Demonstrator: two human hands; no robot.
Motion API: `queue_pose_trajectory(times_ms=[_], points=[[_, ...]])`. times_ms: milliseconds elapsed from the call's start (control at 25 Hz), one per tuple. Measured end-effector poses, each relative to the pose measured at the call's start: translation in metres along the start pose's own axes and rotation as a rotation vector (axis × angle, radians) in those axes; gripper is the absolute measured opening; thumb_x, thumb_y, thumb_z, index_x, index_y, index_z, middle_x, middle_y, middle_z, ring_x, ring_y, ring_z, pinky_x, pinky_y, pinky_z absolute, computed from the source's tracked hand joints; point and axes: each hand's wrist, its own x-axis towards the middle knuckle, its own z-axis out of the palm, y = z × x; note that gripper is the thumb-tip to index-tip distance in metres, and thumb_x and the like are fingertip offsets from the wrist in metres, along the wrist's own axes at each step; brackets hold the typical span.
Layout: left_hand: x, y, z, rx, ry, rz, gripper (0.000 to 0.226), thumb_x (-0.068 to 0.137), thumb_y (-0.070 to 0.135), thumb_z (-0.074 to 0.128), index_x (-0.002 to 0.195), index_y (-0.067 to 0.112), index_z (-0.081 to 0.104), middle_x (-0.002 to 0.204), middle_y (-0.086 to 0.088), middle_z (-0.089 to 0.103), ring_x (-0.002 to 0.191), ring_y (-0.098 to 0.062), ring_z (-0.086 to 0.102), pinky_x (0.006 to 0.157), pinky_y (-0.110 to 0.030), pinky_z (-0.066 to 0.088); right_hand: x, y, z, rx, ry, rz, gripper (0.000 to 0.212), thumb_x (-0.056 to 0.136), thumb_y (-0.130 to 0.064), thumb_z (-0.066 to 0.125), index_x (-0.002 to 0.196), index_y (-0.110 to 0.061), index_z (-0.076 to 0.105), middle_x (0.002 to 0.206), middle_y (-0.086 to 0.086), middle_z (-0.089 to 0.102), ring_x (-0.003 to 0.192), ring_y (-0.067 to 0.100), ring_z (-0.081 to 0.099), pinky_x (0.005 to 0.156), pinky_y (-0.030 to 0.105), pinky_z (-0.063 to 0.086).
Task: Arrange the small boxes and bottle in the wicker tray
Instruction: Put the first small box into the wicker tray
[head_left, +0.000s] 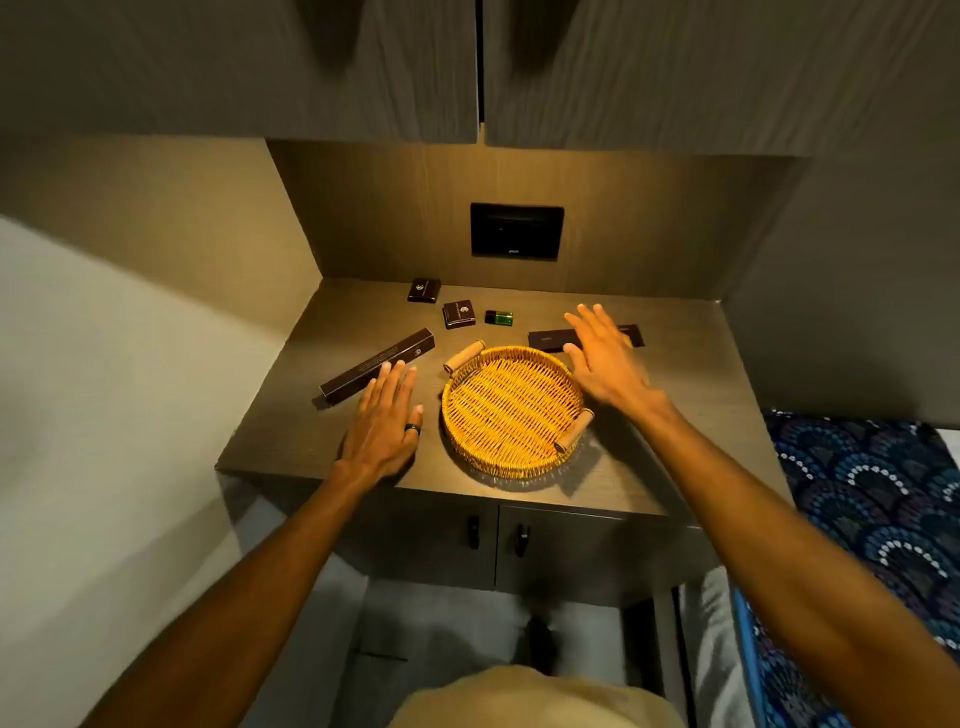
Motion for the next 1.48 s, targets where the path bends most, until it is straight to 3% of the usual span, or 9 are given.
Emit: queue_pose_trajectory(times_ms=[160,400,520,680,920,1040,1160,1280,1480], points=[[0.010,-0.007,0.009,-0.042,-0.101,-0.058,0.064,0.109,0.040,0.031,0.164,0.018,0.006,0.173,-0.006,0.000,0.158,-0.021,-0.009,0.126,-0.038,-0.003,0.033,0.002,-0.004,-0.045,-0.137,-0.069,0.058,0.105,-0.035,0.045,0.160,-0.019,0.031,0.171,0.007,0.021,0.161,0.024,0.011,0.127,0.056,0.020],[0.023,-0.016,0.012,0.083,-0.203,0.009,0.066,0.108,0.050,0.018,0.164,0.021,-0.001,0.173,-0.005,-0.006,0.158,-0.018,-0.012,0.129,-0.044,-0.003,0.100,-0.085,0.007,-0.106,-0.282,-0.271,0.053,0.103,-0.037,0.050,0.152,-0.018,0.045,0.162,0.009,0.041,0.156,0.027,0.028,0.126,0.050,0.026],[0.024,-0.019,0.015,0.085,-0.194,0.024,0.067,0.108,0.052,0.016,0.164,0.021,-0.003,0.173,-0.005,-0.008,0.158,-0.018,-0.014,0.129,-0.043,-0.005,0.131,-0.120,0.018,-0.131,-0.317,-0.234,0.055,0.097,-0.030,0.061,0.149,-0.017,0.048,0.149,0.013,0.053,0.140,0.030,0.045,0.118,0.047,0.039],[0.024,-0.021,0.019,0.107,-0.184,0.027,0.068,0.106,0.053,0.015,0.164,0.021,-0.002,0.173,-0.005,-0.007,0.158,-0.019,-0.012,0.129,-0.044,-0.004,0.149,-0.130,0.034,-0.165,-0.406,-0.104,0.070,0.088,-0.024,0.075,0.151,-0.023,0.045,0.142,0.015,0.051,0.133,0.032,0.048,0.115,0.048,0.042],[0.024,-0.023,0.022,0.076,-0.157,0.043,0.069,0.106,0.054,0.016,0.164,0.021,0.001,0.173,-0.005,-0.003,0.158,-0.019,-0.009,0.129,-0.044,-0.003,0.147,-0.119,0.015,-0.158,-0.222,-0.209,0.069,0.083,-0.021,0.077,0.146,-0.017,0.050,0.141,0.014,0.055,0.131,0.031,0.047,0.113,0.043,0.039],[0.026,-0.022,0.023,0.075,-0.139,0.029,0.068,0.106,0.053,0.018,0.165,0.021,0.003,0.173,-0.005,-0.001,0.159,-0.019,-0.008,0.129,-0.045,-0.002,0.127,-0.088,-0.023,0.084,-0.088,-0.299,0.068,0.078,-0.023,0.079,0.142,-0.015,0.057,0.136,0.013,0.055,0.127,0.031,0.052,0.106,0.036,0.043],[0.033,-0.015,0.024,0.075,-0.132,0.034,0.067,0.106,0.051,0.019,0.165,0.020,0.005,0.173,-0.006,0.000,0.159,-0.021,-0.008,0.129,-0.047,-0.001,0.077,-0.061,-0.045,0.192,-0.344,-0.388,0.066,0.074,-0.037,0.079,0.136,-0.029,0.058,0.134,-0.002,0.056,0.123,0.015,0.054,0.099,0.026,0.047],[0.042,-0.009,0.023,0.080,-0.150,0.041,0.067,0.106,0.047,0.024,0.165,0.019,0.004,0.173,-0.008,-0.001,0.159,-0.023,-0.009,0.129,-0.048,-0.001,0.039,-0.064,-0.022,0.035,-0.645,-0.401,0.069,0.077,-0.026,0.082,0.140,-0.032,0.055,0.142,-0.006,0.056,0.131,0.010,0.048,0.109,0.030,0.039],[0.042,-0.008,0.023,0.073,-0.156,0.043,0.067,0.107,0.044,0.027,0.165,0.019,0.004,0.173,-0.008,-0.003,0.159,-0.023,-0.009,0.129,-0.048,-0.002,0.016,-0.091,0.020,-0.140,-0.725,-0.479,0.074,0.075,-0.008,0.079,0.143,-0.025,0.054,0.142,-0.003,0.056,0.137,0.017,0.047,0.119,0.038,0.037]])
